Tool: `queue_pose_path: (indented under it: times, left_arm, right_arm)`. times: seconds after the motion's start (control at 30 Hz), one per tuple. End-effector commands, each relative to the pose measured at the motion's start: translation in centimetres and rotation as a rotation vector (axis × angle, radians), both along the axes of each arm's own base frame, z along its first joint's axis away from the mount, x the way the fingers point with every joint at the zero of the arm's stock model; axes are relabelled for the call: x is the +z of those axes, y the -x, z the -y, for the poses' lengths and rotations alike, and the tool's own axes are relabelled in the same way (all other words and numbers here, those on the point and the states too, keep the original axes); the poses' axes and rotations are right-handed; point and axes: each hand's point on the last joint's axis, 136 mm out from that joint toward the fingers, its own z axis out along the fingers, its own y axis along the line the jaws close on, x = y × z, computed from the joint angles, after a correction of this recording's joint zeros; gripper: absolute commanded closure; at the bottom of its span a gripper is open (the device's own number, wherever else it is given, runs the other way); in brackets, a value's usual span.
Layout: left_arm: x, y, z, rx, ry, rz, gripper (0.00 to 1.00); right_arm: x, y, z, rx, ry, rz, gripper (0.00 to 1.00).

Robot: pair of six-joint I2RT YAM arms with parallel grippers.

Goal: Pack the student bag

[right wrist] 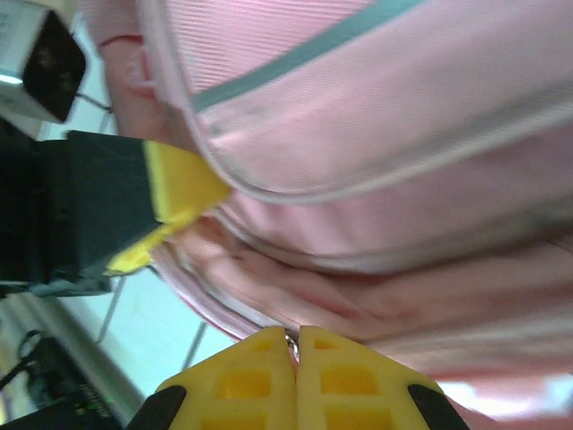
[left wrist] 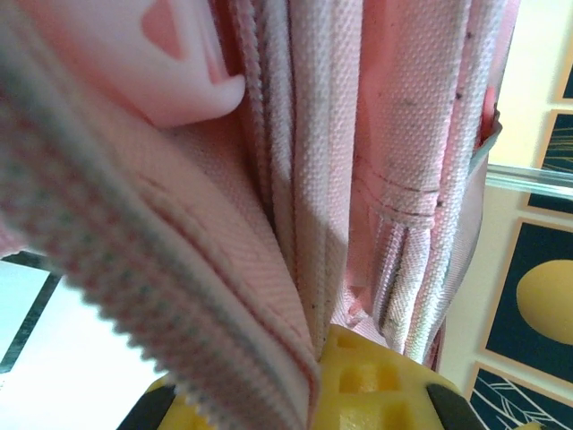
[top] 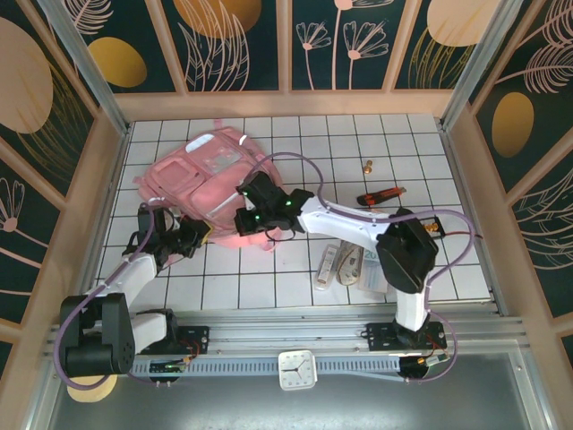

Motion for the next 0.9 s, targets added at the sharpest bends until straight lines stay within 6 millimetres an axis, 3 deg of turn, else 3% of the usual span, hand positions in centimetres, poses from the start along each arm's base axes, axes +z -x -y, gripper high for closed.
queue_pose_path:
  times: [0.0, 0.2, 0.43, 0.53, 0.57, 0.63, 0.67, 0.73, 0.87]
  left_arm:
    - [1.1, -1.1, -1.6, 0.038, -0.063, 0.044, 1.00]
    - [1.5, -1.4, -1.6, 0.021, -0.054, 0.052, 1.00]
    - [0.5, 0.0, -4.4, -0.004, -0.151, 0.002, 1.00]
    - [1.1, -0.3, -4.8, -0.012, -0.152, 0.024, 1.00]
    - [1.5, -0.6, -4.5, -0.012, -0.127, 0.043, 0.80]
    - [2.3, -0.9, -4.1, -0.017, -0.095, 0.077, 0.23]
    - [2.9, -0.9, -3.8, -0.031, -0.089, 0.096, 0.02]
    - [3.4, -0.5, -3.4, -0.068, -0.119, 0.105, 0.01]
    - [4.6, 0.4, -0.5, -0.203, -0.190, 0.145, 0.01]
  right_arm:
    - [-1.2, -2.2, 7.3, -0.172, 0.248, 0.100, 1.00]
    - [-0.5, -4.0, 10.1, -0.257, 0.297, 0.205, 1.00]
    - [0.9, -9.9, 14.6, -0.341, 0.260, 0.292, 1.00]
    - [2.6, -10.7, 14.5, -0.317, 0.211, 0.303, 1.00]
    - [3.1, -10.6, 13.8, -0.300, 0.189, 0.299, 1.00]
    - [4.0, -9.8, 12.2, -0.267, 0.139, 0.272, 1.00]
    - [4.5, -9.1, 11.3, -0.250, 0.115, 0.259, 1.00]
    - [5.0, -7.7, 9.5, -0.216, 0.085, 0.223, 1.00]
    - [6.0, -5.2, 6.9, -0.157, 0.008, 0.128, 1.00]
